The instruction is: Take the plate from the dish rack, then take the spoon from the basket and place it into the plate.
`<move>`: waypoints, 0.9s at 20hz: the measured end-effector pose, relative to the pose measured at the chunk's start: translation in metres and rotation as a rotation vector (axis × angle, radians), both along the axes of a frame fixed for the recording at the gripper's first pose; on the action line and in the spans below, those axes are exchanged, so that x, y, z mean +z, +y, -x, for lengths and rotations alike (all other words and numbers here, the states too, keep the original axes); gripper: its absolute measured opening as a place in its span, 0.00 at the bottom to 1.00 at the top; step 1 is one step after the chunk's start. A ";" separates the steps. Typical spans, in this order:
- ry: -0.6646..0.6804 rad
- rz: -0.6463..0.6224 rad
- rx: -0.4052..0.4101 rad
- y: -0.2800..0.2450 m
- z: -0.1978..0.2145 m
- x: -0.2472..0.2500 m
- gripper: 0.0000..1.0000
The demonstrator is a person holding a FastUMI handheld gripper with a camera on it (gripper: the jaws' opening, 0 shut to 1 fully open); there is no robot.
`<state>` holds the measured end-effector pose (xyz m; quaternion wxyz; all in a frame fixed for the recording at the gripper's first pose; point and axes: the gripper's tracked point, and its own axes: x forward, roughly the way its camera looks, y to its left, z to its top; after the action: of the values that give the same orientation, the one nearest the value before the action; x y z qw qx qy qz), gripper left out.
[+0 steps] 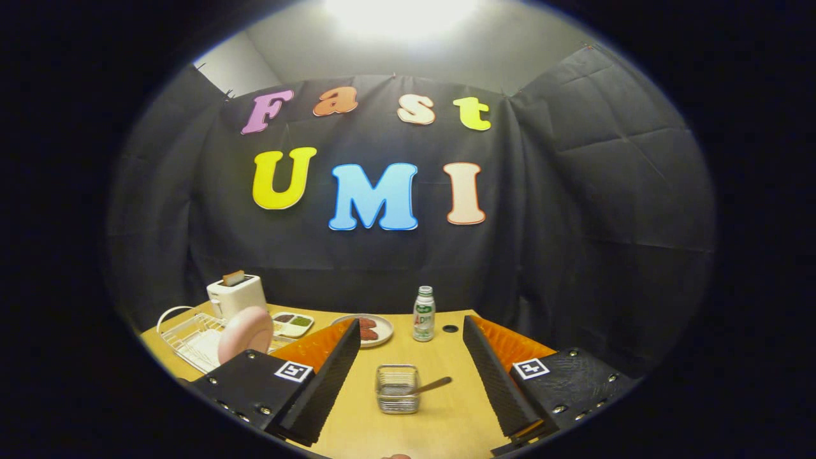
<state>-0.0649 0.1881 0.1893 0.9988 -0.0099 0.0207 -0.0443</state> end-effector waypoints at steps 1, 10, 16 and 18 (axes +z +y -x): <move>0.005 -0.013 0.016 0.019 -0.006 0.001 0.98; 0.119 -0.065 0.117 0.147 -0.064 -0.021 0.99; 0.289 -0.168 0.136 0.203 -0.102 -0.065 0.99; 0.331 -0.185 0.124 0.212 -0.111 -0.077 0.99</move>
<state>0.0460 0.4006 0.1125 0.9792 0.0737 0.1880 0.0214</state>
